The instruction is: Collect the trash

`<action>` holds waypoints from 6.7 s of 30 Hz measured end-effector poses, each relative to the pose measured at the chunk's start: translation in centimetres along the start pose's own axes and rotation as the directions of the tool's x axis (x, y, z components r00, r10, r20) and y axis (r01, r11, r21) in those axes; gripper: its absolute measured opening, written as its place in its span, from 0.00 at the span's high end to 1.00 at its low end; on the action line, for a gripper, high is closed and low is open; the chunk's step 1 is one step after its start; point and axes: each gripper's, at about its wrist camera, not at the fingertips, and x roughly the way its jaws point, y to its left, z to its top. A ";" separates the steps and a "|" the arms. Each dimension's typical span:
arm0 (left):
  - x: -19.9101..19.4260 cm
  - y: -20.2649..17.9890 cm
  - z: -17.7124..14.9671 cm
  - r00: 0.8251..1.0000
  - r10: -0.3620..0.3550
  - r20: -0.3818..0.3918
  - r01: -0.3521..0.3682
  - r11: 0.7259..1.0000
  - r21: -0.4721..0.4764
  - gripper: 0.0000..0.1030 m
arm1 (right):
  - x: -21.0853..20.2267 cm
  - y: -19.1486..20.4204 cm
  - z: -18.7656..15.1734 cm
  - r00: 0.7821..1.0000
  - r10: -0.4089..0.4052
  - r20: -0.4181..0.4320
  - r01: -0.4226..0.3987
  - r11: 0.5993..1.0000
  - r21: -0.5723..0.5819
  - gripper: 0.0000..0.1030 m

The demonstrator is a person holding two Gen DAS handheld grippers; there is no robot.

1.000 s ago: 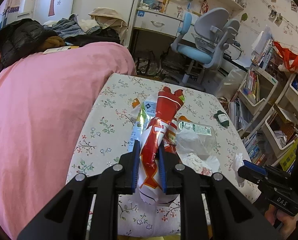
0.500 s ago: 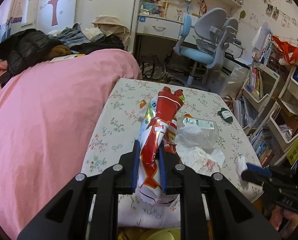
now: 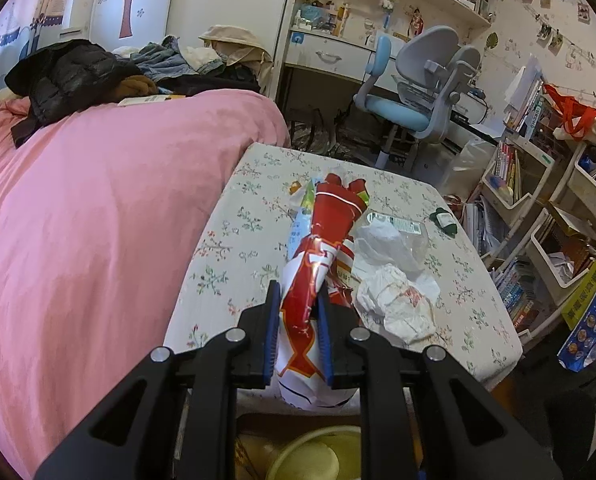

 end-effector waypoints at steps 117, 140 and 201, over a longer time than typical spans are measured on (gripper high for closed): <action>-1.7 -2.2 -5.6 0.993 0.117 0.022 -0.117 0.993 -0.022 0.11 | -7.9 -2.6 2.2 0.883 -0.219 0.415 0.183 0.975 0.125 0.34; -0.8 -1.8 -4.4 0.994 0.107 0.019 -0.106 0.992 -0.066 0.11 | -7.7 -2.4 2.1 0.885 -0.217 0.412 0.183 0.976 0.120 0.34; 15.7 0.6 5.6 0.966 0.038 -0.255 -0.047 0.998 -0.031 0.21 | -1.0 -5.7 17.8 0.923 -0.191 0.335 0.244 0.962 -0.122 0.76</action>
